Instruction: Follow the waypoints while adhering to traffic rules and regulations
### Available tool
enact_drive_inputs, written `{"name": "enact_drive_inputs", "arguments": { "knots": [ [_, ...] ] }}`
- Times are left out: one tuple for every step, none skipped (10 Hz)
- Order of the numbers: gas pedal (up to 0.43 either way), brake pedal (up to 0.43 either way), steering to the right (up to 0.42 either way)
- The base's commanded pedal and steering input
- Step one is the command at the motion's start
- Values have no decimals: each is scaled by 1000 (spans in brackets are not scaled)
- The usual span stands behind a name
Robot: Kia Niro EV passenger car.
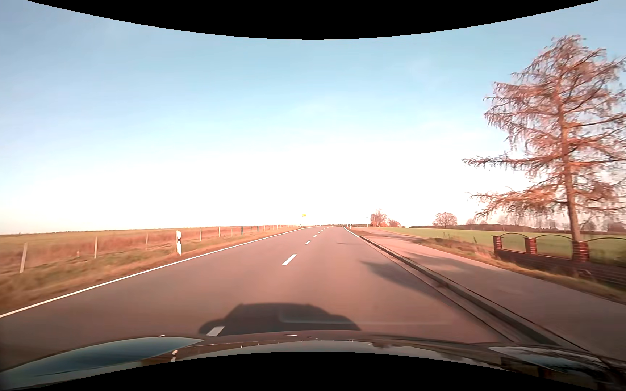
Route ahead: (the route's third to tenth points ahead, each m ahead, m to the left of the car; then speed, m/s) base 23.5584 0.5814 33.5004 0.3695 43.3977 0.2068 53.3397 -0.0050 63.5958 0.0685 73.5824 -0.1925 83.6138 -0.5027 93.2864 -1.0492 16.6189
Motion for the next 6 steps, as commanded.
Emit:
{"name": "enact_drive_inputs", "arguments": {
  "knots": [
    [268, 0, -2],
    [268, 0, -2],
    [268, 0, -1],
    [268, 0, -1],
    [268, 0, -1],
    [268, 0, -1]
  ]
}}
